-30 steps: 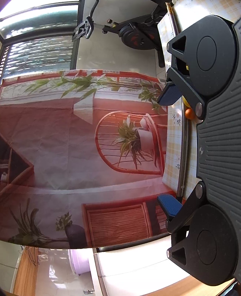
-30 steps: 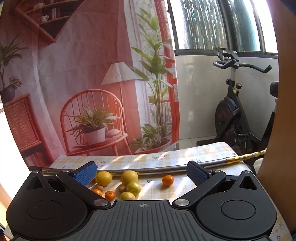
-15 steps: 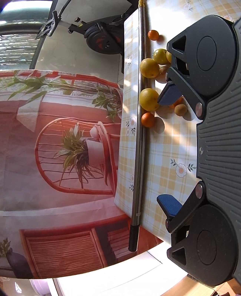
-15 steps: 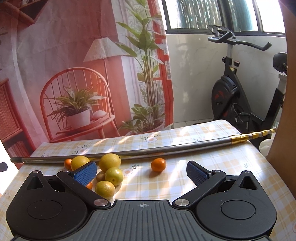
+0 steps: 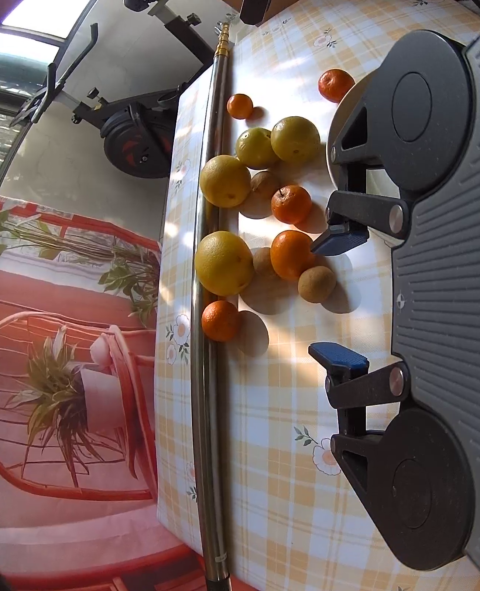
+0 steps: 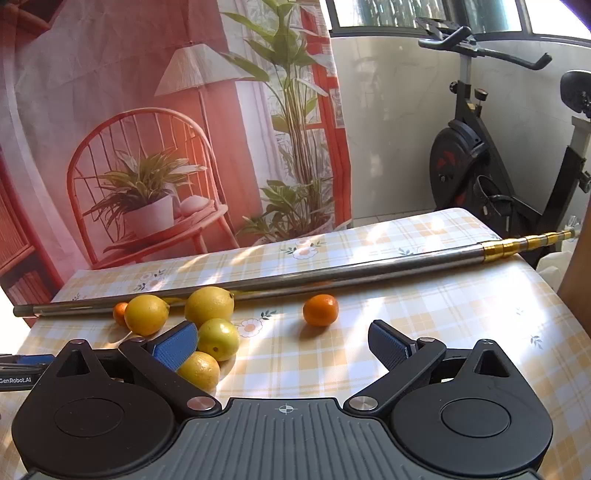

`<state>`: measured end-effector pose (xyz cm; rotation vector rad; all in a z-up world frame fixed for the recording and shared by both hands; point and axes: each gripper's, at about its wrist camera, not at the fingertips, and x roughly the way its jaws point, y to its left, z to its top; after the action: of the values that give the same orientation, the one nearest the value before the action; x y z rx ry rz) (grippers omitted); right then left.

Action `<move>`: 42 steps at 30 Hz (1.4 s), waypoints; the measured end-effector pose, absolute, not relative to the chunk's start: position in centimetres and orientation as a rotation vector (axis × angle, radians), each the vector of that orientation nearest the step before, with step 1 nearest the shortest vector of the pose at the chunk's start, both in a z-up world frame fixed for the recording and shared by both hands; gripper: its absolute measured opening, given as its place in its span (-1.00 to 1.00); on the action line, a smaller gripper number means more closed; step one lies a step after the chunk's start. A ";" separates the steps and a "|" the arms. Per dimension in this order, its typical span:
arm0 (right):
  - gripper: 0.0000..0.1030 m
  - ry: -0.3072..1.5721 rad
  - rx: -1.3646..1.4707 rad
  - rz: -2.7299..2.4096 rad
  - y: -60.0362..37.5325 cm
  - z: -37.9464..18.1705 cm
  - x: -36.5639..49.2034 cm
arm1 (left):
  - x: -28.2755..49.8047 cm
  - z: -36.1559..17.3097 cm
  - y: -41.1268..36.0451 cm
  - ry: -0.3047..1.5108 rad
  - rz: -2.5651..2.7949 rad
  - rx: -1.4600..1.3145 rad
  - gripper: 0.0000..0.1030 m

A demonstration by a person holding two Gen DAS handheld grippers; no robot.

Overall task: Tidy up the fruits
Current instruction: 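Lower both grippers toward the row of fruits beside the steel pole, then grasp the small brown fruit with the left gripper while the right gripper grasps a yellow grapefruit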

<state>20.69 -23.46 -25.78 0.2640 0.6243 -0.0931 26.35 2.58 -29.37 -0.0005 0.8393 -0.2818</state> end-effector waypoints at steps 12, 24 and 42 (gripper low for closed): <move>0.76 0.650 0.281 -0.083 -23.8 -26.6 21.4 | 28.4 -31.5 1.4 0.904 -0.341 -0.036 -0.12; 0.75 0.674 0.282 -0.039 -23.5 -27.0 22.3 | 26.9 -30.5 2.1 0.871 -0.344 -0.020 -0.46; 0.08 0.860 0.280 0.172 -17.5 -30.9 28.1 | 22.8 -28.2 2.5 0.828 -0.368 -0.071 -0.46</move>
<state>28.07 -17.53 -30.94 0.2798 0.8596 0.1717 22.78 2.46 -28.24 -0.0713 0.8277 -0.3683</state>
